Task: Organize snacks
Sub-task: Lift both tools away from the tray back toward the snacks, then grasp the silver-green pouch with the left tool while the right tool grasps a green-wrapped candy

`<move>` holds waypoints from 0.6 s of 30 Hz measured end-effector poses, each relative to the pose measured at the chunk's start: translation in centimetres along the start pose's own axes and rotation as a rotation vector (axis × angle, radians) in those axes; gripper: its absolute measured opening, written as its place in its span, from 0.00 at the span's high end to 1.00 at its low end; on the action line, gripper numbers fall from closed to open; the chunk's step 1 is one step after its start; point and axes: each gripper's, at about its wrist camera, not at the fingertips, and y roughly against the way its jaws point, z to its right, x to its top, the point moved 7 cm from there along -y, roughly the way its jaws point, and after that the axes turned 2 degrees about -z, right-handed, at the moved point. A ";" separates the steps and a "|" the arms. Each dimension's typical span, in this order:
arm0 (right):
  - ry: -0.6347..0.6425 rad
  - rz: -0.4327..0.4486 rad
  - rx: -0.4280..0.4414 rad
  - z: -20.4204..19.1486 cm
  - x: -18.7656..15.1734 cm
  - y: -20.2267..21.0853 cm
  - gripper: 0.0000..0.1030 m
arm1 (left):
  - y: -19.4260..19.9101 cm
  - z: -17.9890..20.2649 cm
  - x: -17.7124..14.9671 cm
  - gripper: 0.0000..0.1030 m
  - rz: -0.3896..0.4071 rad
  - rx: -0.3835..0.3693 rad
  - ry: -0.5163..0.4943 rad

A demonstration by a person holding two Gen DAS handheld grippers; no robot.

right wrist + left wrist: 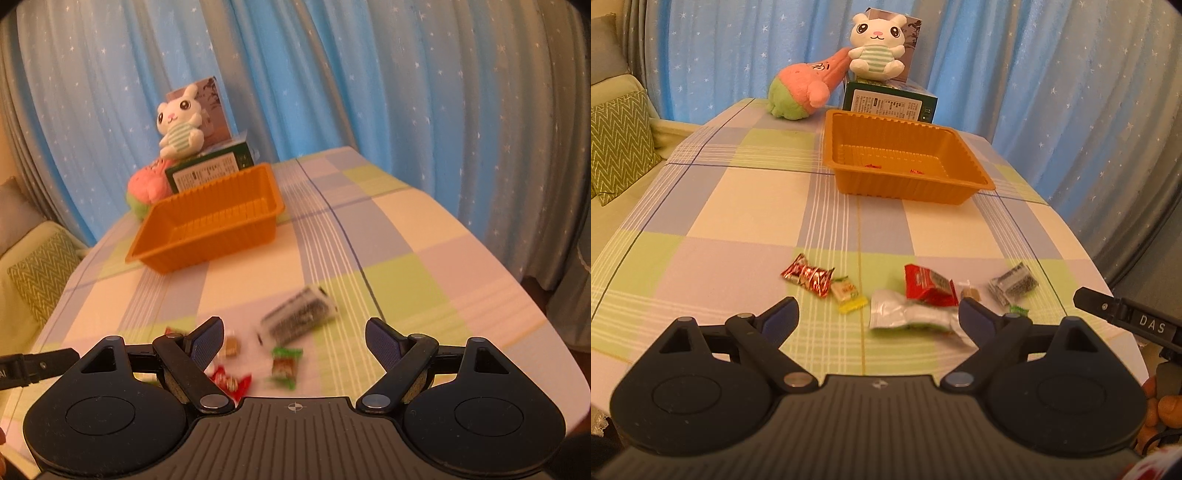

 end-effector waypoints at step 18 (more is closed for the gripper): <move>0.036 -0.102 0.001 -0.3 -2.7 -2.1 0.19 | -1.0 0.7 -1.6 0.11 -0.050 -0.020 -0.066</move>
